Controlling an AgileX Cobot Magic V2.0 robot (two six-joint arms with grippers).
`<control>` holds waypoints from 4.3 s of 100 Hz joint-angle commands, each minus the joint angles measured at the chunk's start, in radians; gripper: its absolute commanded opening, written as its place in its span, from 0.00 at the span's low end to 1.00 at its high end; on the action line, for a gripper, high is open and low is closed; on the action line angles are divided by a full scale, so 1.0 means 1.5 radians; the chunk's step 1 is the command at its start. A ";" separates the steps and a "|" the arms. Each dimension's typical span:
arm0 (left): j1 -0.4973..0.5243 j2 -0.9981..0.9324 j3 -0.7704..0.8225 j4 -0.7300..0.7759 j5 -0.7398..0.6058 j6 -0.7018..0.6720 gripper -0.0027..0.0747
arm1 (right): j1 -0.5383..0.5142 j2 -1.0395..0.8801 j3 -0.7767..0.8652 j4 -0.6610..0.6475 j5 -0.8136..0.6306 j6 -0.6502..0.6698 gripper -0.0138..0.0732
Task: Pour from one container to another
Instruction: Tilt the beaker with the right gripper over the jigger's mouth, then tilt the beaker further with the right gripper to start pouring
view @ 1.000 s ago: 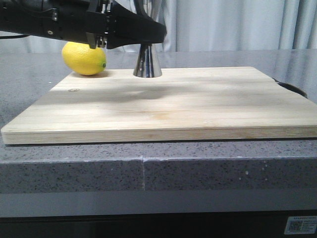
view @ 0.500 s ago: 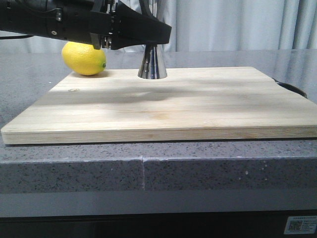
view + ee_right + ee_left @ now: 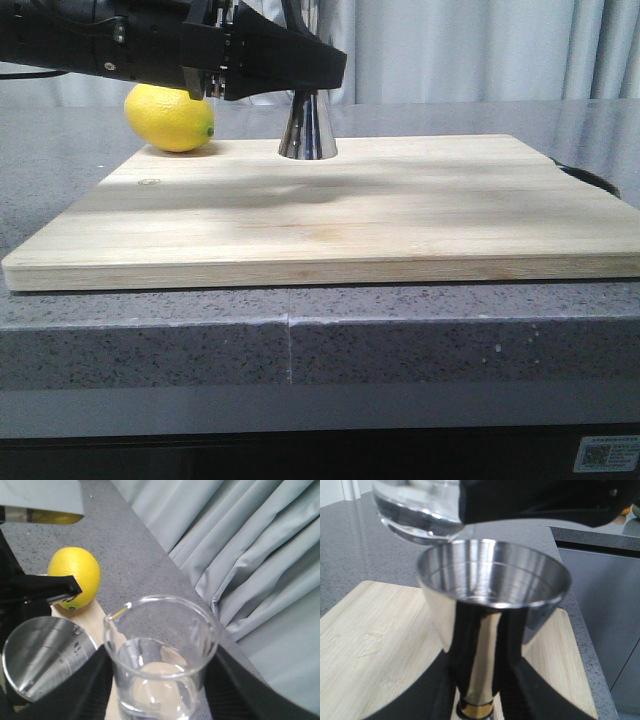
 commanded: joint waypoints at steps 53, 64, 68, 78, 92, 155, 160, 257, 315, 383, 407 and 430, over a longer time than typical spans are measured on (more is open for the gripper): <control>-0.007 -0.034 -0.019 -0.046 0.071 -0.005 0.25 | 0.000 -0.026 -0.026 -0.063 -0.036 -0.004 0.45; -0.007 -0.034 -0.019 -0.046 0.070 -0.005 0.25 | 0.000 -0.026 -0.026 -0.067 -0.036 -0.004 0.45; -0.007 -0.034 -0.019 -0.046 0.070 -0.005 0.25 | 0.000 -0.026 -0.026 -0.070 -0.036 -0.004 0.45; -0.007 -0.034 -0.019 -0.046 0.070 -0.005 0.25 | 0.000 -0.026 -0.026 -0.079 -0.036 -0.004 0.45; -0.007 -0.034 -0.019 -0.046 0.070 -0.005 0.25 | 0.000 -0.026 -0.026 -0.091 -0.036 -0.004 0.45; -0.007 -0.034 -0.019 -0.046 0.069 -0.005 0.25 | 0.000 -0.026 -0.028 -0.141 -0.036 -0.004 0.45; -0.007 -0.034 -0.019 -0.046 0.069 -0.005 0.25 | 0.000 -0.026 -0.028 -0.145 -0.036 -0.004 0.45; -0.007 -0.034 -0.019 -0.046 0.068 -0.005 0.25 | 0.000 -0.026 -0.037 -0.187 -0.034 -0.004 0.45; -0.007 -0.034 -0.019 -0.046 0.067 -0.005 0.25 | 0.000 -0.026 -0.037 -0.223 -0.034 -0.004 0.45; -0.007 -0.034 -0.019 -0.046 0.066 -0.005 0.25 | 0.000 -0.026 -0.037 -0.253 -0.034 -0.004 0.45; -0.007 -0.034 -0.019 -0.046 0.066 -0.005 0.25 | 0.000 -0.026 -0.037 -0.261 -0.034 -0.004 0.45; -0.007 -0.034 -0.019 -0.046 0.063 -0.005 0.25 | 0.000 -0.026 -0.037 -0.265 -0.034 -0.004 0.45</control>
